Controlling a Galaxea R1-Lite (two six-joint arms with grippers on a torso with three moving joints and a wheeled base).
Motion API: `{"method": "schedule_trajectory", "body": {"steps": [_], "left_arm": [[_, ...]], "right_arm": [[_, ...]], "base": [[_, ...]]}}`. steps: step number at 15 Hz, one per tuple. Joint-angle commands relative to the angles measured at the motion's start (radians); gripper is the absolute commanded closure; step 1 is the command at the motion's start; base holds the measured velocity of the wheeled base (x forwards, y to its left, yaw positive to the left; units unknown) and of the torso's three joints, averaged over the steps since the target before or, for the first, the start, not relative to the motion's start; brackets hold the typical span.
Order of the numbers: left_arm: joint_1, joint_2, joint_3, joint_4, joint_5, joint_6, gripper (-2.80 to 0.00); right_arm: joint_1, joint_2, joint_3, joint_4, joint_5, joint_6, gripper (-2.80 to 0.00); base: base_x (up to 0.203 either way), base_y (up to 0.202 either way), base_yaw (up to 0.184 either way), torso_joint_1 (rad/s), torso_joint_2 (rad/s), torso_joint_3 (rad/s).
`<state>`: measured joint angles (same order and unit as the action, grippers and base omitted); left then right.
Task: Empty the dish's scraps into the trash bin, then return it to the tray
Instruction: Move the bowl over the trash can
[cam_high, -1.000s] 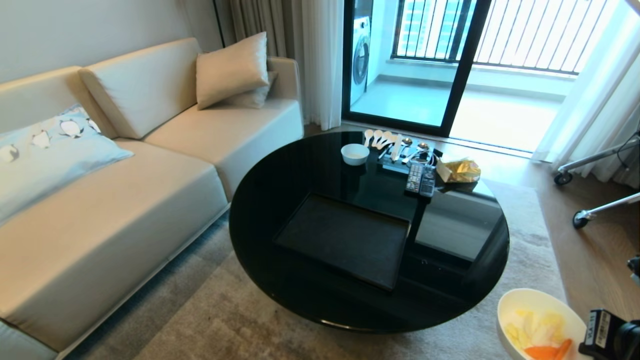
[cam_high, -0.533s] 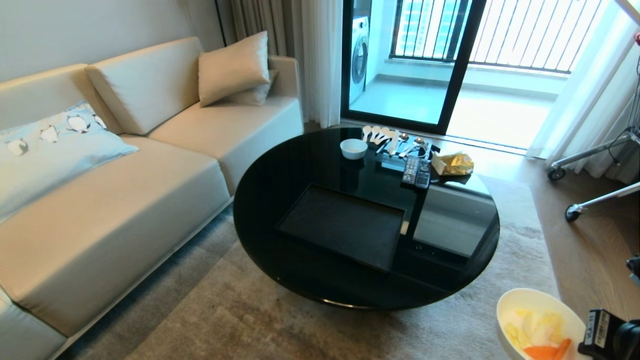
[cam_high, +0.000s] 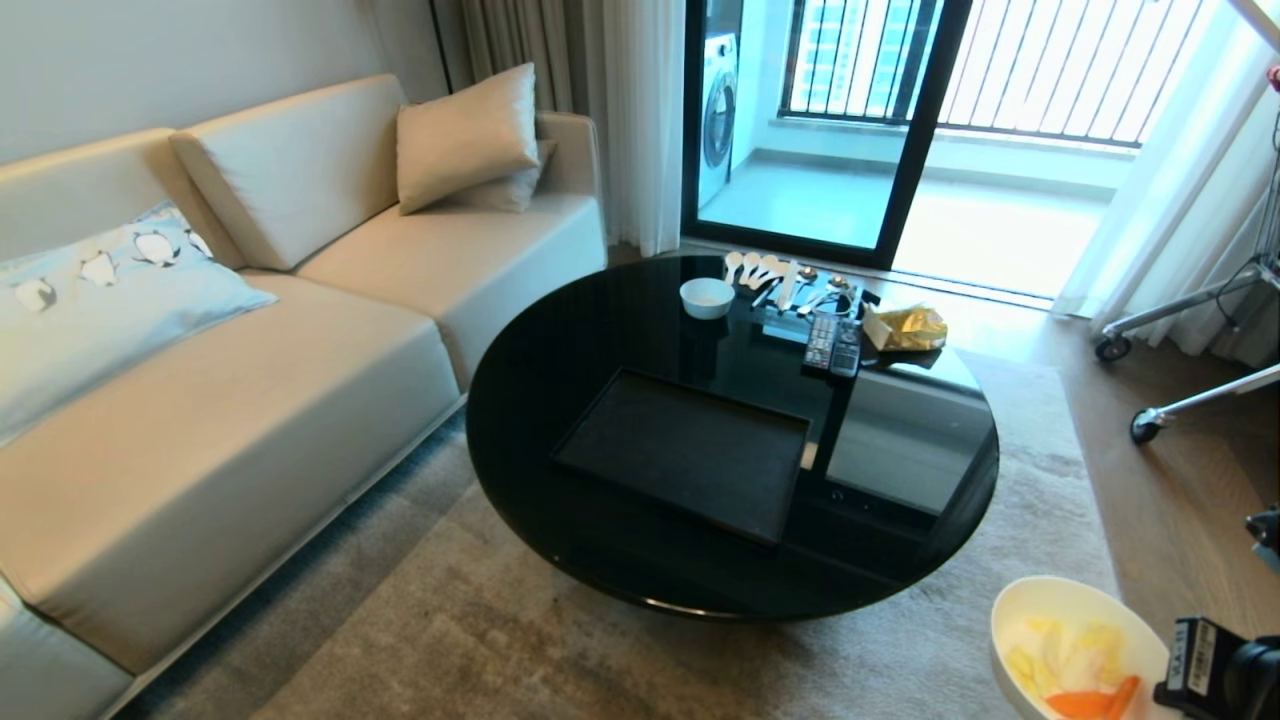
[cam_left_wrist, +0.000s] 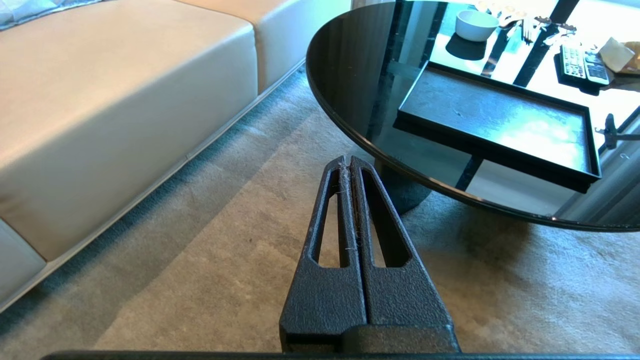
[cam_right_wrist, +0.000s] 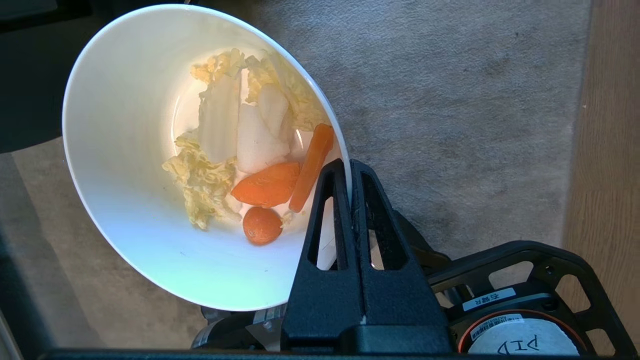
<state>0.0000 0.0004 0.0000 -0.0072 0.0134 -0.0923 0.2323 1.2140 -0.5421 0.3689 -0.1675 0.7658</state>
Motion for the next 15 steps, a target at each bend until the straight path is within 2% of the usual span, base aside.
{"method": "schedule_trajectory", "body": {"steps": [1, 5, 8, 15], "left_arm": [[0.0, 0.0, 0.0, 0.0, 0.0, -0.001, 0.0], [0.0, 0.0, 0.0, 0.0, 0.0, -0.001, 0.0], [0.0, 0.0, 0.0, 0.0, 0.0, -0.001, 0.0], [0.0, 0.0, 0.0, 0.0, 0.0, -0.001, 0.0]], "right_arm": [[0.001, 0.0, -0.007, 0.002, 0.003, 0.001, 0.0], [0.001, 0.006, -0.018, 0.002, 0.008, 0.005, 0.0], [0.004, 0.028, 0.001, -0.079, 0.008, 0.003, 0.0], [0.002, 0.027, 0.004, -0.082, 0.009, 0.009, 0.0]], "base": [[0.0, 0.0, 0.0, 0.0, 0.0, 0.0], [0.0, 0.0, 0.0, 0.0, 0.0, 0.0], [0.0, 0.0, 0.0, 0.0, 0.0, 0.0], [0.0, 0.0, 0.0, 0.0, 0.0, 0.0]]}}
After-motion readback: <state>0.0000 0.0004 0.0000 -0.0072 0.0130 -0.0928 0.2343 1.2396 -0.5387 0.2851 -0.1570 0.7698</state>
